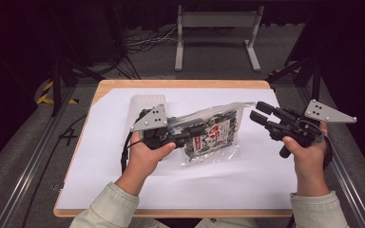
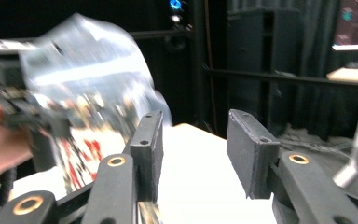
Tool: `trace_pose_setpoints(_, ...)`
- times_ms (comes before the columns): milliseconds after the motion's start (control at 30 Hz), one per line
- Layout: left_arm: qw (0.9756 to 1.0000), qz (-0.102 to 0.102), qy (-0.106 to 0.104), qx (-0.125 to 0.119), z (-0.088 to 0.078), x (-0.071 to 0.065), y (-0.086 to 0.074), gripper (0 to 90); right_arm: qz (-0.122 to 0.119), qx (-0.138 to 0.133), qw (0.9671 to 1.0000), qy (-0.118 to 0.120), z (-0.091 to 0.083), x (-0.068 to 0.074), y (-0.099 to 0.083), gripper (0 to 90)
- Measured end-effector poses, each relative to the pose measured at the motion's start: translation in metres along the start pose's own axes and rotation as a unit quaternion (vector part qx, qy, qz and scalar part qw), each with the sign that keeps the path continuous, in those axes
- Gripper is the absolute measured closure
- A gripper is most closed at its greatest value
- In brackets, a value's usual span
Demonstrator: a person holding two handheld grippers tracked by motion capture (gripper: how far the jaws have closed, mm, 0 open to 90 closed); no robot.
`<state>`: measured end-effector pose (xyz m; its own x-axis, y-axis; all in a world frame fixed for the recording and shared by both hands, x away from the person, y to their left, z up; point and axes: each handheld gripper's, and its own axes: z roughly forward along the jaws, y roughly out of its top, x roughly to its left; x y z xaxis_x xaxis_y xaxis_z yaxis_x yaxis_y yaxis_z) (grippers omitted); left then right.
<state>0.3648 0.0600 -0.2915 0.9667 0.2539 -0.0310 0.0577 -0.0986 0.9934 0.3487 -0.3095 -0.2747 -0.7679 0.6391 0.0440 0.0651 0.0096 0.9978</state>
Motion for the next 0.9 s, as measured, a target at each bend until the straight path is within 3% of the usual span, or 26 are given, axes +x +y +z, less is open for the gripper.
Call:
trace_pose_setpoints(200,0.9997,0.007,0.022,-0.002,-0.006,0.007,0.012,73.8,0.017,0.034,0.9985,-0.040,-0.002,-0.014,-0.018,55.9)
trace_pose_setpoints(367,0.9990,0.006,0.044,-0.005,-0.013,0.014,0.019,73.8,0.013,0.057,0.9963,-0.063,-0.001,-0.020,-0.029,54.9)
trace_pose_setpoints(700,0.9960,0.000,0.088,-0.013,-0.034,0.029,0.029,73.8,0.025,0.079,0.9940,-0.072,0.004,-0.029,-0.048,53.3)
trace_pose_setpoints(900,0.9946,-0.002,0.103,-0.016,-0.041,0.036,0.030,73.8,0.023,0.089,0.9924,-0.082,0.004,-0.032,-0.053,51.9)
